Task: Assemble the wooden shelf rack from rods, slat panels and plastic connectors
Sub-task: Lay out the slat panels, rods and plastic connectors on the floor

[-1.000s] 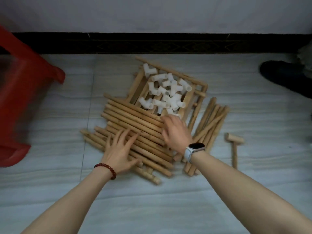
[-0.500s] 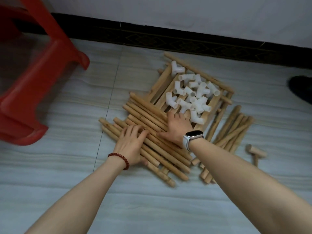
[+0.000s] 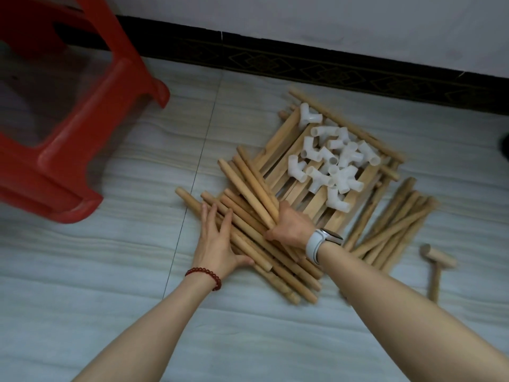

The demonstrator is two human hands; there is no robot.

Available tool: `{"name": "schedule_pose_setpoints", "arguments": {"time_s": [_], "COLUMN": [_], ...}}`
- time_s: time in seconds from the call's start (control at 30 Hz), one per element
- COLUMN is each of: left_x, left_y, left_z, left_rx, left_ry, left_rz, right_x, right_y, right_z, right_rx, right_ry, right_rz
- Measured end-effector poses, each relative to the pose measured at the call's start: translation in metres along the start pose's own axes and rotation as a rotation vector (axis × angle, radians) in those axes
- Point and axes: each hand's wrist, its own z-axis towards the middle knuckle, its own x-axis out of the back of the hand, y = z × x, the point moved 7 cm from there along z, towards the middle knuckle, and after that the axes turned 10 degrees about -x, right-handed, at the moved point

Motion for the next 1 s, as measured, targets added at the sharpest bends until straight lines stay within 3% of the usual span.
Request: {"name": "schedule_pose_setpoints", "arguments": {"time_s": [0.2, 0.33, 0.43, 0.6, 0.87, 1.0], "left_x": [0.022, 0.019, -0.005, -0.046, -0.041, -0.039], "left_y": [-0.009, -0.013, -0.029, -0.015, -0.004, -0.006], "left_z": [-0.003, -0.008, -0.013, -0.024, -0.024, -0.026], "left_rx": [0.11, 0.443, 0.693, 0.884, 0.873, 0.872], "left_ry": [0.426, 0.611, 0.52, 0.315, 0.343, 0.337], "left_rz": [-0.389, -0.635, -0.867, -1.351, -1.409, -1.531], "right_x": [-0.008, -0.015, -0.018, -0.02, -0.03, -0.04], "right_y": [0.001, 0.001, 0.002, -0.004, -0.016, -0.021], "right_z": [0.002, 0.004, 0.002, -0.002, -0.044, -0.048], "right_rx": [-0.002, -0.03, -0.064, -0.026, 0.178, 0.269], "right_ry": [-0.097, -0.211, -0.254, -0.18, 0.107, 0.144], "right_rz": [0.282, 0.418, 0.43, 0.394, 0.223, 0.184]}}
